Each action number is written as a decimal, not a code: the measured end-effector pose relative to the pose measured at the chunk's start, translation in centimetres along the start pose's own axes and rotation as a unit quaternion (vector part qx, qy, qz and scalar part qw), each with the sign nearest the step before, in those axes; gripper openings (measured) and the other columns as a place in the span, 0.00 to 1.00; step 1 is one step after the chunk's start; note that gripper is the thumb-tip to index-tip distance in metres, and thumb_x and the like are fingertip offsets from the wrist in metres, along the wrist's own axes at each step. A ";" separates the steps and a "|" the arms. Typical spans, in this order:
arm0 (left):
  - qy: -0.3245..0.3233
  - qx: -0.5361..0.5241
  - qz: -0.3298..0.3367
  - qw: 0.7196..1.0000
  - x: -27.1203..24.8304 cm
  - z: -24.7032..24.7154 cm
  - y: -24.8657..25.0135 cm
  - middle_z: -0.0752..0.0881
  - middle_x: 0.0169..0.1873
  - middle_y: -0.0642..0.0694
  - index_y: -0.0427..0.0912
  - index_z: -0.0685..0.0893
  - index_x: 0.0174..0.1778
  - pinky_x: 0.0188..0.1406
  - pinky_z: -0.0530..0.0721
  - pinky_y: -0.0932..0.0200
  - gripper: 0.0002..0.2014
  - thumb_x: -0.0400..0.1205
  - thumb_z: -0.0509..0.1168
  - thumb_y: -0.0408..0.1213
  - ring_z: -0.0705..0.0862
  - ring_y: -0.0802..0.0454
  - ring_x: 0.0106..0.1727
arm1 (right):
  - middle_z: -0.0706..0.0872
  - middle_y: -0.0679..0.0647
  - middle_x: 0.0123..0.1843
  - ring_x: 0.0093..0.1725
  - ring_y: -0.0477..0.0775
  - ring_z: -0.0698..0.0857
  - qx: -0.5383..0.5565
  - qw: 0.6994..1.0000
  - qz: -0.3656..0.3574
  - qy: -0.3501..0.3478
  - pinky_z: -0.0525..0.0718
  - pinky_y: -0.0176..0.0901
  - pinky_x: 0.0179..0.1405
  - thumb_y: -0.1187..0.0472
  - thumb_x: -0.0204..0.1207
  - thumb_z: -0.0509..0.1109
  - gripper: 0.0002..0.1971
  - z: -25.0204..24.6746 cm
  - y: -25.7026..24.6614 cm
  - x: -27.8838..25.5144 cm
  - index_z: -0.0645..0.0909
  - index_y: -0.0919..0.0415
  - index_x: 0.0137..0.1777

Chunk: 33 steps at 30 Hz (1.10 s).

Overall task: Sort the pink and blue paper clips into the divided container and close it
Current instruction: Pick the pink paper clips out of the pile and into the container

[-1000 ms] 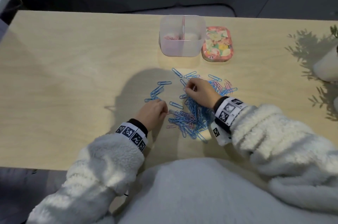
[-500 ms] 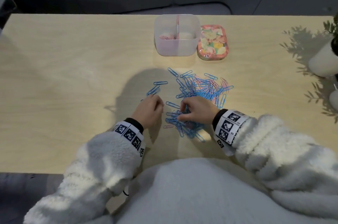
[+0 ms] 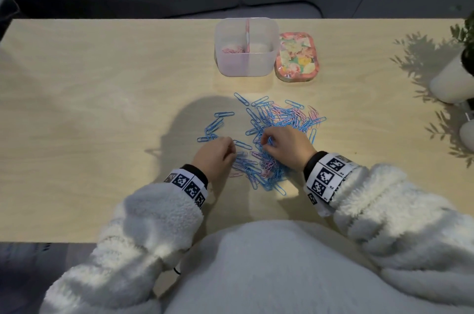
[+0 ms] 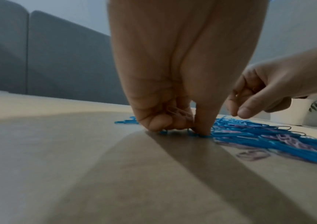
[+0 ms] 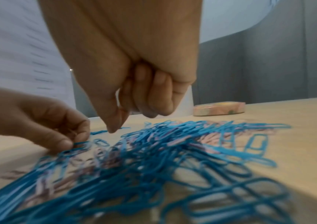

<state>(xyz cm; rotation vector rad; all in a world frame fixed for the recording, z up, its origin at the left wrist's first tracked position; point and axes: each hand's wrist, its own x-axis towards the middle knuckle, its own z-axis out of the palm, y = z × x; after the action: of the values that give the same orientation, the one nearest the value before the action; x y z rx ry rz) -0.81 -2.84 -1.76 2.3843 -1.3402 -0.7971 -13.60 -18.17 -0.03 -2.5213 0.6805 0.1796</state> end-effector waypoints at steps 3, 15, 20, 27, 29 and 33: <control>0.020 0.011 -0.027 0.999 0.1 -0.4 -0.7 0.83 0.51 0.39 0.36 0.79 0.49 0.48 0.74 0.54 0.07 0.82 0.60 0.36 0.81 0.41 0.53 | 0.79 0.46 0.41 0.43 0.50 0.76 -0.004 0.999 -0.006 -0.043 0.70 0.42 0.42 0.50 0.74 0.69 0.09 1.2 -1.2 0.2 0.82 0.54 0.49; 0.063 0.018 0.008 0.998 0.5 0.1 0.9 0.83 0.51 0.39 0.37 0.80 0.50 0.52 0.74 0.50 0.12 0.84 0.58 0.43 0.79 0.41 0.55 | 0.76 0.50 0.28 0.33 0.54 0.75 0.174 0.981 0.052 0.074 0.73 0.44 0.36 0.66 0.71 0.67 0.03 0.1 0.6 1.5 0.78 0.60 0.38; 0.035 0.091 -0.021 0.995 1.3 0.5 2.3 0.83 0.53 0.41 0.40 0.80 0.51 0.52 0.77 0.48 0.11 0.80 0.62 0.45 0.80 0.41 0.58 | 0.75 0.51 0.29 0.25 0.43 0.73 0.264 0.964 0.031 0.000 0.70 0.35 0.27 0.73 0.73 0.62 0.08 0.6 0.3 1.1 0.75 0.59 0.44; -0.020 0.028 -0.078 0.996 2.1 0.2 2.1 0.84 0.56 0.35 0.34 0.81 0.53 0.55 0.78 0.48 0.11 0.80 0.60 0.35 0.81 0.38 0.60 | 0.89 0.57 0.43 0.44 0.56 0.85 0.101 0.990 -0.038 -0.085 0.80 0.45 0.46 0.66 0.69 0.66 0.07 2.2 -1.3 0.2 0.85 0.60 0.43; -0.029 -0.017 -0.089 0.995 2.3 -0.2 1.7 0.84 0.54 0.34 0.32 0.80 0.51 0.53 0.78 0.49 0.11 0.80 0.59 0.35 0.81 0.38 0.57 | 0.89 0.57 0.47 0.48 0.58 0.85 0.057 0.992 -0.049 -0.098 0.80 0.47 0.49 0.65 0.71 0.65 0.07 2.4 -1.6 0.4 0.84 0.60 0.46; -0.015 -0.142 -0.089 0.986 2.3 -1.3 0.5 0.81 0.35 0.48 0.42 0.76 0.37 0.40 0.75 0.55 0.06 0.80 0.61 0.34 0.79 0.47 0.44 | 0.88 0.57 0.50 0.52 0.58 0.84 -0.010 0.991 -0.065 -0.120 0.78 0.45 0.50 0.64 0.73 0.66 0.06 2.3 -2.1 0.6 0.82 0.59 0.49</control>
<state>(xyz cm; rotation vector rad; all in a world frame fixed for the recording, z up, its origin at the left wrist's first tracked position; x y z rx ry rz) 0.61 -5.08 -1.25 2.2918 -0.9587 -1.0032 -12.00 -15.74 -1.24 -2.4981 0.4195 0.4352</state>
